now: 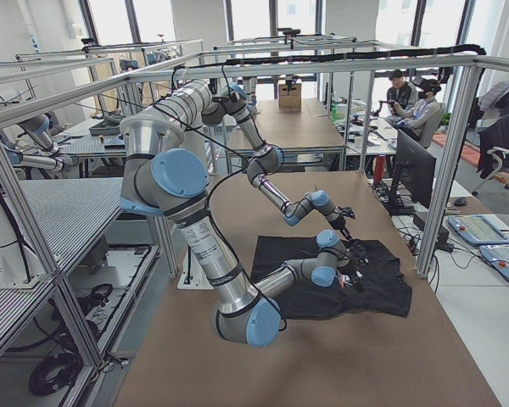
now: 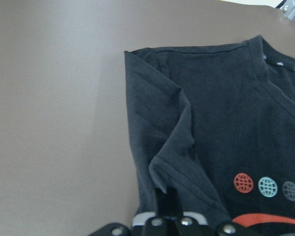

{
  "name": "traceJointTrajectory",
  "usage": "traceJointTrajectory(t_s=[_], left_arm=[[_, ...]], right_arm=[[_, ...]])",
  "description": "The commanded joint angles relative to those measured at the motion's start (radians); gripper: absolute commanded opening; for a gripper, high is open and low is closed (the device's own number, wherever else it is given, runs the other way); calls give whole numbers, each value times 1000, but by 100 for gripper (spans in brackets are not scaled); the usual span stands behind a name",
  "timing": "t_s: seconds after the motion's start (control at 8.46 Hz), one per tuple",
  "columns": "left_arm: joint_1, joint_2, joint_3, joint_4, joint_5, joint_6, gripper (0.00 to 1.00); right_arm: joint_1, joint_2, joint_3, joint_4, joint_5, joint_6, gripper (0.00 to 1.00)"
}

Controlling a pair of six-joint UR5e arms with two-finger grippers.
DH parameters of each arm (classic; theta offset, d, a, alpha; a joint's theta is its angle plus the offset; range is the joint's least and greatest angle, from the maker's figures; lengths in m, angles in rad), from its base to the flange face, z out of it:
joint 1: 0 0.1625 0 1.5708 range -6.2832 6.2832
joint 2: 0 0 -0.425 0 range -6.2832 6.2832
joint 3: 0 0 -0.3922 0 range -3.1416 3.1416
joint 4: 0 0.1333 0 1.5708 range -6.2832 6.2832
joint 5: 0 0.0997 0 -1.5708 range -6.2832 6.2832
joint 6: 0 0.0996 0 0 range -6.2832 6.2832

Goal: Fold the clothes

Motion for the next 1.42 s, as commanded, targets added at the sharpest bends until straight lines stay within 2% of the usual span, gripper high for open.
traceJointTrajectory(t_s=[0.0, 0.47, 0.59, 0.71, 0.83, 1.3], left_arm=[[4, -70, 5, 96, -2, -41, 0], [1, -67, 9, 97, 1, -36, 0], [1, -64, 9, 97, 3, -30, 14], [1, -61, 10, 95, 4, -27, 74], [3, -60, 10, 95, 6, -30, 99], [3, -56, 13, 92, 7, -36, 99]], right_arm=[[0, -11, 1, 0, -1, 0, 94], [0, -13, -1, 0, -1, -2, 94], [0, -13, 1, 0, -1, -2, 94], [0, -13, 1, 0, -1, -2, 94], [0, -13, 1, 0, -1, -2, 94], [-11, -11, 13, 0, -1, 35, 94]])
